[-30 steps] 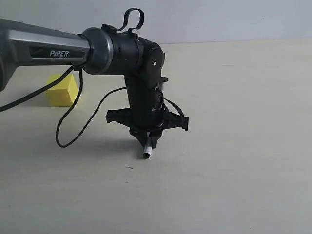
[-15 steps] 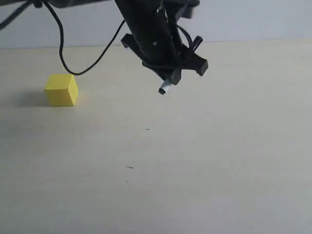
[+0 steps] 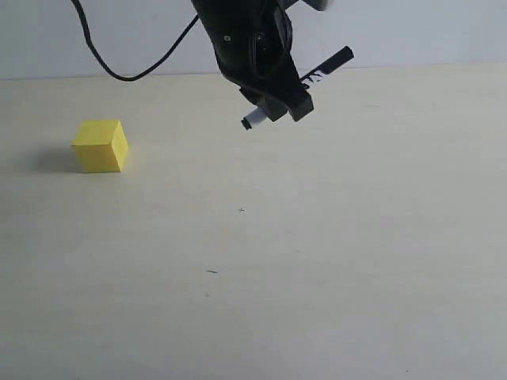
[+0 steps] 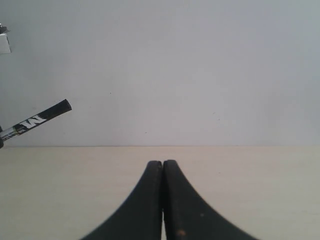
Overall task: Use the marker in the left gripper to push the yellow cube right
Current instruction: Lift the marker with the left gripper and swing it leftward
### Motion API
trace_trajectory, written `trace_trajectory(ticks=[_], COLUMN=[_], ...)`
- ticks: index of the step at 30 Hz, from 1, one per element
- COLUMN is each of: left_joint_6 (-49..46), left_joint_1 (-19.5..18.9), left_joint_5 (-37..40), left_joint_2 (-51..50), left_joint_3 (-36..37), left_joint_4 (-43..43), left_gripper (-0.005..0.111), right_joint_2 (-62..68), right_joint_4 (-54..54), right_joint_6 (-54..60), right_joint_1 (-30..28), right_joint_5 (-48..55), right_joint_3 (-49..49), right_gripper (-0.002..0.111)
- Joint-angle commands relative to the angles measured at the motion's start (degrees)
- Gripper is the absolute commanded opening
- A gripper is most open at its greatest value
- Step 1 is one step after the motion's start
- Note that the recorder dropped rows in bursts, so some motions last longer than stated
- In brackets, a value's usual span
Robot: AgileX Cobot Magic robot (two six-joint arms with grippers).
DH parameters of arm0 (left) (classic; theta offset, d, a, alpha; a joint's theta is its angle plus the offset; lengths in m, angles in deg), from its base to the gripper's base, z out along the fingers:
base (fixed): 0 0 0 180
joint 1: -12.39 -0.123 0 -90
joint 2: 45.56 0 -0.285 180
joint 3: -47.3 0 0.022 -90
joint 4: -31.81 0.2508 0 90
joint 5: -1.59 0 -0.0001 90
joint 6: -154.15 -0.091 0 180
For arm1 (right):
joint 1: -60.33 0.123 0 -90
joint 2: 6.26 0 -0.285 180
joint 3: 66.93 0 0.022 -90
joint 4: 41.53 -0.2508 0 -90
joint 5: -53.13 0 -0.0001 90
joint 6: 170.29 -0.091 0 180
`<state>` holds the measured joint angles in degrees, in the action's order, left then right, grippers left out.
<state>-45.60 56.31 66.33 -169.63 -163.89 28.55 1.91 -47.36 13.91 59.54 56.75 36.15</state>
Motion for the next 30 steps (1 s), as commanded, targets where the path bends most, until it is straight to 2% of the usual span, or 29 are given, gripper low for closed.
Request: trace_trajectory(ticks=[1,4,7,14,16,20,22,25,30], left_joint_6=[-3.24,-5.5,-9.81,-30.71,-35.34,-38.5,-39.99,-47.56,-57.35], left_joint_1=[-0.79,-2.72,-6.26,-16.96,-19.75,-24.08,-26.58,-31.16,-36.78], left_joint_5=[2.52,3.37,4.8,5.23,5.23,5.23,5.23,5.23,5.23], left_joint_2=[0.79,1.89,3.46,5.22,4.84,4.34,4.26,4.26,3.71], left_joint_3=[-0.51,-0.51,-0.51,-0.4,-0.03,0.11,0.11,0.11,0.11], left_joint_4=[0.37,0.37,0.37,-5.98,-3.61,2.18,1.18,-0.42,1.44], left_gripper=[0.0,0.0,0.0,0.0,0.0,0.0,0.0,0.0,0.0], right_joint_2=[-0.39,-0.39,-0.39,-0.39,-0.39,-0.39,-0.39,-0.39,-0.39], right_joint_4=[0.04,0.04,0.04,0.04,0.04,0.04,0.04,0.04,0.04], right_joint_6=[0.19,0.19,0.19,0.19,0.19,0.19,0.19,0.19,0.19], right_joint_1=[-0.3,-0.3,-0.3,-0.3,-0.3,-0.3,-0.3,-0.3,-0.3], right_joint_5=[-0.31,-0.19,-0.09,-0.3,-0.3,-0.3,-0.3,-0.3,-0.3], right_joint_3=[-0.3,-0.3,-0.3,-0.3,-0.3,-0.3,-0.3,-0.3,-0.3], right_gripper=[0.0,0.0,0.0,0.0,0.0,0.0,0.0,0.0,0.0])
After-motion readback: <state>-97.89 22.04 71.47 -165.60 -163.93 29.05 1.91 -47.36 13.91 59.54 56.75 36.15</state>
